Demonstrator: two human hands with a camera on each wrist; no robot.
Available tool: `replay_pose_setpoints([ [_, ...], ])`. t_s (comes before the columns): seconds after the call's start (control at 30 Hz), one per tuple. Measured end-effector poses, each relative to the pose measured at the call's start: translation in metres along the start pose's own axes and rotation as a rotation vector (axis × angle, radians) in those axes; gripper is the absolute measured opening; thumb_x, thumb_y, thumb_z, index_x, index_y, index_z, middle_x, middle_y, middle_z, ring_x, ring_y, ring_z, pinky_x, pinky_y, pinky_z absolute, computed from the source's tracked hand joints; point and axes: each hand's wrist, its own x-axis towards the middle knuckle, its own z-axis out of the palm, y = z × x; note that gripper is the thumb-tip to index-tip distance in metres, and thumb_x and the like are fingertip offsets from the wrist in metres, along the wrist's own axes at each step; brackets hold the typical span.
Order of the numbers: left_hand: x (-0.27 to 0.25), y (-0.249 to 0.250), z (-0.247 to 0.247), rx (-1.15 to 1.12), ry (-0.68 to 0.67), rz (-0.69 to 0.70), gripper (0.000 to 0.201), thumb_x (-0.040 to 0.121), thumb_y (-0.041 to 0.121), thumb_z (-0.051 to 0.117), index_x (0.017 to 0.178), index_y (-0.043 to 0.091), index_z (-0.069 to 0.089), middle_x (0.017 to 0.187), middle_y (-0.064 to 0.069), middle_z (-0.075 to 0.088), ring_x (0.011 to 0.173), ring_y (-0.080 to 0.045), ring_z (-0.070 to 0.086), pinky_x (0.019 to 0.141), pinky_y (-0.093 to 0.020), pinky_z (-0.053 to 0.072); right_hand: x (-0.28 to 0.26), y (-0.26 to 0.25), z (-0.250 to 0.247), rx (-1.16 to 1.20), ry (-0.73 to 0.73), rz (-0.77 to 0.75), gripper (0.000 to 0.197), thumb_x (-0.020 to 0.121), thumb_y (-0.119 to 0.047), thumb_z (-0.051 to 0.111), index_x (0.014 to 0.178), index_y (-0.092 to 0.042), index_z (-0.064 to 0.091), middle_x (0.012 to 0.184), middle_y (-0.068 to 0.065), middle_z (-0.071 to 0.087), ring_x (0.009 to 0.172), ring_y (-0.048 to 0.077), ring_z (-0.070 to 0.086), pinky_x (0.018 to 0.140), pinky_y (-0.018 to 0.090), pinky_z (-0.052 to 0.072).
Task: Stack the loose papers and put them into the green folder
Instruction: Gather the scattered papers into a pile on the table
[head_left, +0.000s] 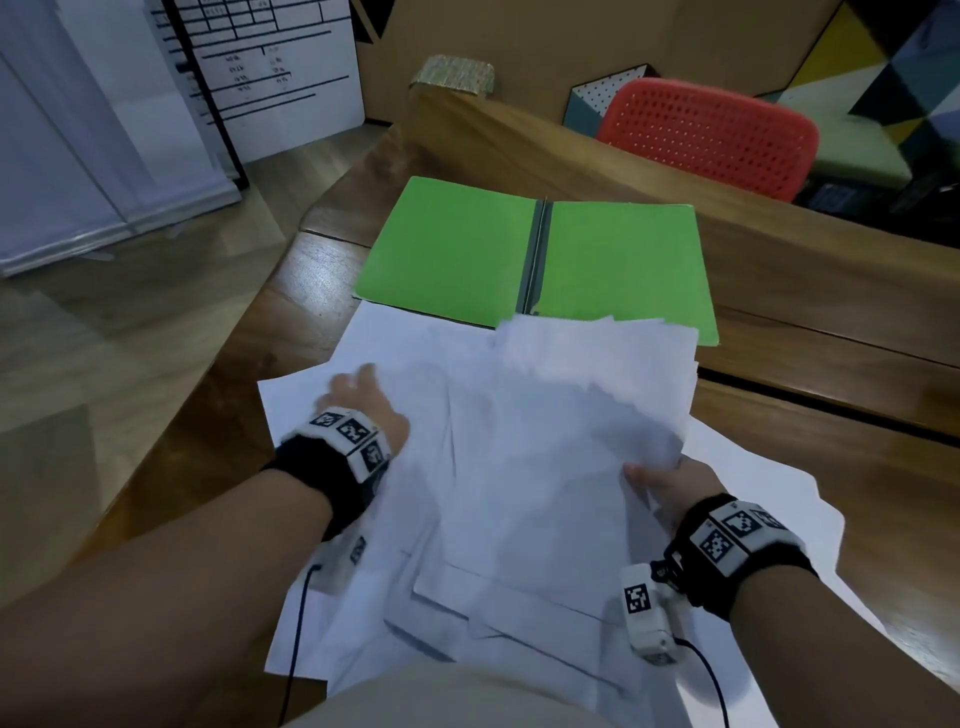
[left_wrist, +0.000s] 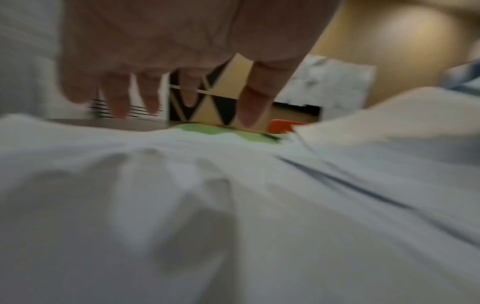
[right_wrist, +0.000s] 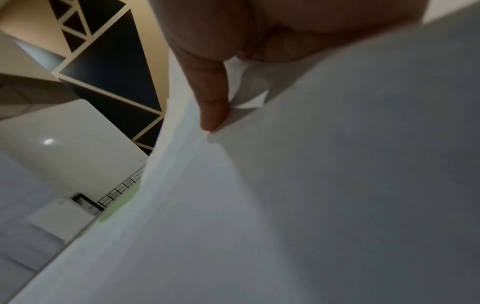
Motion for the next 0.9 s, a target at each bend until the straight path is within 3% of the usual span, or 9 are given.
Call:
replay_pose_setpoints([
  [0.13, 0.002, -0.023, -0.017, 0.2, -0.114, -0.315, 0.076, 0.088, 0.023, 0.052, 0.144, 0.001, 0.005, 0.152, -0.024, 0.01, 0.139, -0.041, 0.019, 0.112, -0.053, 0.026, -0.001, 0.007, 0.003, -0.019, 0.016, 0.029, 0.04, 0.081, -0.019, 0.069, 0.115, 0.001, 0.057, 0.097, 0.013, 0.059, 0.086, 0.03, 0.057, 0.076, 0.035, 0.044],
  [0.23, 0.009, -0.03, -0.014, 0.302, -0.157, -0.284, 0.074, 0.084, 0.025, 0.057, 0.143, 0.005, 0.017, 0.148, -0.024, 0.019, 0.135, -0.041, 0.027, 0.106, -0.056, 0.032, -0.003, 0.007, 0.008, -0.026, -0.007, 0.036, 0.042, 0.082, -0.016, 0.068, 0.118, 0.002, 0.056, 0.1, 0.015, 0.059, 0.086, 0.029, 0.055, 0.078, 0.035, 0.043],
  [0.4, 0.024, -0.03, -0.015, -0.171, -0.078, -0.244, 0.061, 0.08, 0.008, 0.056, 0.137, 0.012, 0.036, 0.14, -0.007, 0.046, 0.124, -0.029, 0.048, 0.102, -0.033, 0.039, -0.003, 0.007, 0.008, -0.048, -0.027, 0.016, 0.042, 0.083, -0.017, 0.067, 0.119, 0.001, 0.055, 0.101, 0.015, 0.059, 0.086, 0.027, 0.054, 0.077, 0.032, 0.041],
  [0.57, 0.017, -0.022, -0.017, -0.099, -0.062, -0.304, 0.074, 0.071, 0.036, 0.07, 0.129, 0.005, 0.037, 0.131, -0.016, 0.047, 0.113, -0.035, 0.052, 0.088, -0.039, 0.042, -0.001, 0.012, 0.009, -0.071, -0.026, 0.012, 0.042, 0.082, -0.021, 0.069, 0.117, 0.0, 0.057, 0.097, 0.012, 0.059, 0.085, 0.028, 0.056, 0.075, 0.033, 0.043],
  [0.63, 0.018, -0.019, -0.018, -0.119, -0.051, -0.287, 0.047, 0.072, 0.034, 0.07, 0.1, 0.002, 0.051, 0.101, -0.015, 0.059, 0.089, -0.032, 0.056, 0.08, -0.035, 0.042, 0.0, 0.012, 0.009, -0.072, -0.021, 0.014, 0.042, 0.081, -0.021, 0.069, 0.116, -0.001, 0.057, 0.096, 0.012, 0.059, 0.085, 0.029, 0.056, 0.076, 0.034, 0.043],
  [0.7, 0.021, -0.019, -0.017, -0.117, -0.079, -0.253, 0.035, 0.075, 0.03, 0.069, 0.065, 0.008, 0.044, 0.078, -0.011, 0.054, 0.073, -0.026, 0.049, 0.075, -0.031, 0.041, -0.001, 0.011, 0.009, -0.06, -0.017, 0.016, 0.04, 0.082, -0.02, 0.069, 0.115, -0.001, 0.057, 0.096, 0.011, 0.059, 0.083, 0.028, 0.056, 0.074, 0.032, 0.041],
  [0.73, 0.021, -0.02, -0.018, -0.103, -0.104, -0.236, 0.034, 0.077, 0.031, 0.069, 0.068, 0.007, 0.047, 0.085, -0.013, 0.054, 0.078, -0.027, 0.05, 0.076, -0.03, 0.041, -0.002, 0.011, 0.009, -0.057, -0.017, 0.014, 0.04, 0.082, -0.02, 0.069, 0.115, -0.001, 0.057, 0.096, 0.011, 0.059, 0.083, 0.028, 0.056, 0.073, 0.032, 0.041],
  [0.8, 0.021, -0.02, -0.02, -0.131, -0.134, -0.203, 0.036, 0.077, 0.033, 0.069, 0.096, 0.005, 0.059, 0.106, -0.016, 0.061, 0.096, -0.03, 0.058, 0.087, -0.031, 0.044, -0.002, 0.012, 0.009, -0.058, -0.016, 0.006, 0.041, 0.082, -0.021, 0.069, 0.116, -0.001, 0.057, 0.096, 0.011, 0.059, 0.084, 0.028, 0.056, 0.074, 0.031, 0.041],
  [0.9, 0.018, -0.019, -0.019, -0.272, -0.13, -0.112, 0.048, 0.076, 0.025, 0.07, 0.119, 0.011, 0.053, 0.12, -0.011, 0.061, 0.106, -0.029, 0.059, 0.096, -0.036, 0.045, 0.0, 0.014, 0.01, -0.057, -0.018, 0.009, 0.041, 0.081, -0.021, 0.069, 0.115, -0.002, 0.058, 0.098, 0.013, 0.06, 0.088, 0.03, 0.059, 0.077, 0.035, 0.046],
])
